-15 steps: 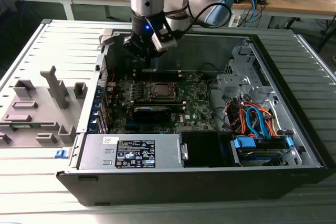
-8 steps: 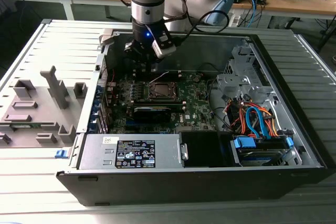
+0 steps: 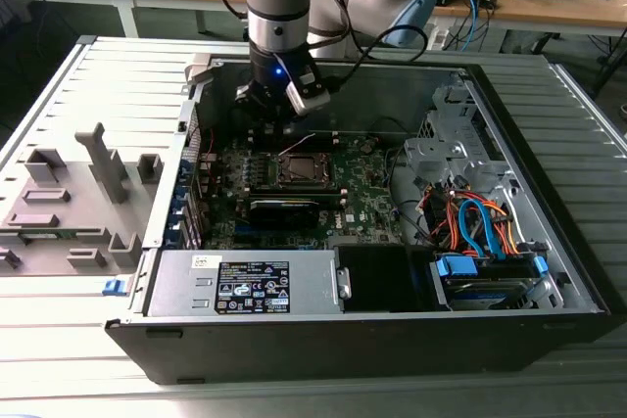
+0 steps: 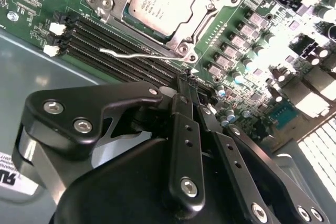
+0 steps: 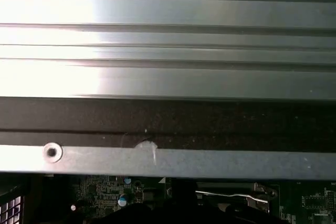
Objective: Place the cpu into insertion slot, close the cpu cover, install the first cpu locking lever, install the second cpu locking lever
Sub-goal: 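Install the first cpu locking lever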
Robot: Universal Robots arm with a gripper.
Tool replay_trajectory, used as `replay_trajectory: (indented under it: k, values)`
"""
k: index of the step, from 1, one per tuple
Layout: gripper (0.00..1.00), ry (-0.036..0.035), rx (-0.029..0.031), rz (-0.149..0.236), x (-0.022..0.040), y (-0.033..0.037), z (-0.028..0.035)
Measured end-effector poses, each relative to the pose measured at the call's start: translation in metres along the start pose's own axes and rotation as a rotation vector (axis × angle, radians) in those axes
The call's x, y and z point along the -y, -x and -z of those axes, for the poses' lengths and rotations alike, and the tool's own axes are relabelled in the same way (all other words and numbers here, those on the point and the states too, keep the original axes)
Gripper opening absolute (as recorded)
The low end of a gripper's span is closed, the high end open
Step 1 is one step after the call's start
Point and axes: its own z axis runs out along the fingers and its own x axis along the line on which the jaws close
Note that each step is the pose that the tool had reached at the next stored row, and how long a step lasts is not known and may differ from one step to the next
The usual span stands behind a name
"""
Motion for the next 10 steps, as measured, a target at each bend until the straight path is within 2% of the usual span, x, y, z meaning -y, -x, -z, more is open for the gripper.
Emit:
replay_trajectory:
  k: [5,10]
  values:
    - [0.11,0.0001,-0.0007,0.000,0.0003,0.0024,-0.0083]
    - [0.11,-0.0015,-0.0019,0.001,-0.0001,0.0067,-0.0132]
